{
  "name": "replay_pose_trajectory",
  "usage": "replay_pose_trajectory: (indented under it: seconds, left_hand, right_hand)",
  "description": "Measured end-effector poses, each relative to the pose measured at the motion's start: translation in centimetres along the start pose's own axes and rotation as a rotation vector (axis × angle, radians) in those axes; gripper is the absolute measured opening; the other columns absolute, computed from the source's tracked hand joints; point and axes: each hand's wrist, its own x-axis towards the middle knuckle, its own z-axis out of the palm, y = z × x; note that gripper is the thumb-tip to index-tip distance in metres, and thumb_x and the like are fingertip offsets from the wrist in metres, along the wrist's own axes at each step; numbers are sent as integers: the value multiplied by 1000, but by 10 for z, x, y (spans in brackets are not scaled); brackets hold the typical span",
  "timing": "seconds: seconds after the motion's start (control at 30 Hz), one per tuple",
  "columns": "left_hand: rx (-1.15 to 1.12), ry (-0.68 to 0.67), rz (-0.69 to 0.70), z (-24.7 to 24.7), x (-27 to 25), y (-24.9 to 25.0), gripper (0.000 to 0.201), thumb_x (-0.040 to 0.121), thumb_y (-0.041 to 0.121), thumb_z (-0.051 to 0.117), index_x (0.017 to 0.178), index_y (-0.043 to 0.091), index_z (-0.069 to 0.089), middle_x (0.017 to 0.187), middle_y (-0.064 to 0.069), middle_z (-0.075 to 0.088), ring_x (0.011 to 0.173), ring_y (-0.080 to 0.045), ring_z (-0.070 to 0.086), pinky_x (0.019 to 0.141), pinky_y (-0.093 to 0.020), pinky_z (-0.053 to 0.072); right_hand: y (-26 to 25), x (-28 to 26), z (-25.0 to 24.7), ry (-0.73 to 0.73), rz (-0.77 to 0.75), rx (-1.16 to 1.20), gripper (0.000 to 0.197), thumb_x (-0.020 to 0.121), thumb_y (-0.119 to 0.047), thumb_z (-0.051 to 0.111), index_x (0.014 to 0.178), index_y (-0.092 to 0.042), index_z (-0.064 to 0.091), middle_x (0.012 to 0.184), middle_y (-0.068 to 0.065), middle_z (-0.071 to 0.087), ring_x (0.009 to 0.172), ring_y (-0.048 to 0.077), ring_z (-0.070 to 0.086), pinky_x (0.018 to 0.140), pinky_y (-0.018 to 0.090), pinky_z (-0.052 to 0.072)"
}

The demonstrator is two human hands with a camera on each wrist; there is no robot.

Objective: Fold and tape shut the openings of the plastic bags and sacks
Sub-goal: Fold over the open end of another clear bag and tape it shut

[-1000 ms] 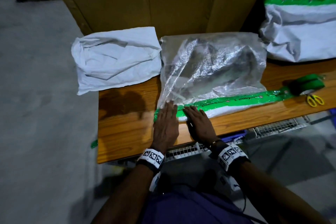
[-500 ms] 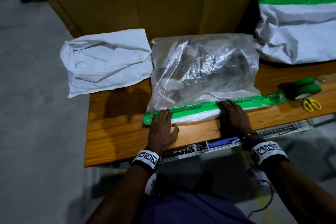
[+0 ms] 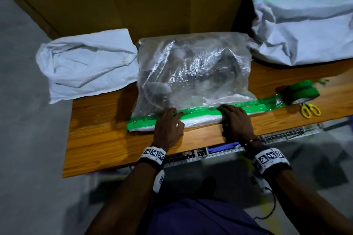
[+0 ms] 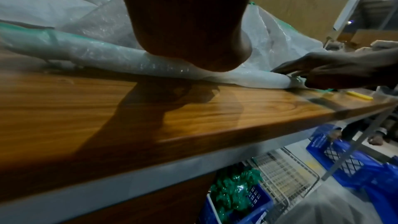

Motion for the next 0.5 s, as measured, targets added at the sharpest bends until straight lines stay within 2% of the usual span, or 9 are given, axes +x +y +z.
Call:
replay_pose_trajectory:
  seconds: [0.07, 0.13, 0.2, 0.27, 0.33, 0.4, 0.43, 0.5]
  left_hand:
    - [15, 22, -37, 2, 2, 14, 42, 89, 31, 51, 123, 17, 71, 118, -7, 59, 106, -29, 57, 86, -43, 50]
    - [-10, 37, 0, 8, 13, 36, 41, 88, 26, 53, 121, 10, 70, 117, -12, 62, 105, -33, 58, 89, -44, 51]
    - [-25, 1, 76, 14, 25, 64, 49, 87, 25, 49, 128, 10, 69, 126, -15, 63, 113, -35, 58, 98, -44, 48]
    - [-16, -59, 68, 22, 33, 82, 56, 87, 31, 41, 133, 15, 68, 135, -12, 61, 123, -33, 55, 104, -46, 45]
    - [-47, -81, -4, 32, 37, 87, 54, 89, 31, 42, 134, 17, 67, 142, -9, 58, 129, -30, 52, 106, -47, 45]
    - [-75, -86, -28, 36, 33, 79, 52, 90, 31, 47, 137, 22, 66, 146, -4, 55, 133, -25, 49, 106, -45, 44]
    - [-75, -81, -23, 39, 34, 77, 51, 90, 30, 49, 137, 24, 66, 147, -2, 55, 134, -22, 48, 105, -44, 43]
    - [-60, -70, -27, 43, 34, 79, 49, 90, 29, 51, 135, 24, 66, 145, -1, 55, 133, -22, 49, 102, -44, 42]
  right_hand:
    - [0, 3, -1, 18, 17, -3, 77, 56, -29, 63, 133, -18, 68, 139, 5, 65, 123, 30, 63, 100, 44, 42]
    - [-11, 7, 5, 55, 14, -6, 70, 62, -28, 60, 131, -23, 68, 137, 2, 65, 126, 28, 59, 103, 51, 38]
    - [-26, 9, 12, 46, 3, -19, 68, 65, -27, 57, 133, -25, 66, 138, 1, 62, 130, 26, 54, 107, 62, 31]
    - [-31, 10, 11, 34, 14, -60, 66, 67, -26, 55, 133, -25, 65, 137, 1, 62, 131, 26, 54, 108, 68, 28]
    - [-6, 5, -3, 40, 88, -85, 61, 72, -25, 61, 133, -25, 65, 138, 1, 62, 132, 27, 54, 109, 67, 29]
    - [33, -5, -18, 40, 176, -105, 69, 68, -22, 75, 136, -28, 62, 140, -2, 61, 134, 25, 52, 110, 63, 30]
    - [54, -10, -26, 35, 184, -116, 74, 65, -22, 79, 136, -30, 62, 141, -4, 61, 135, 24, 52, 110, 60, 32]
    - [78, -16, -32, 28, 116, -137, 70, 68, -26, 74, 137, -29, 63, 141, -2, 63, 133, 26, 55, 107, 54, 37]
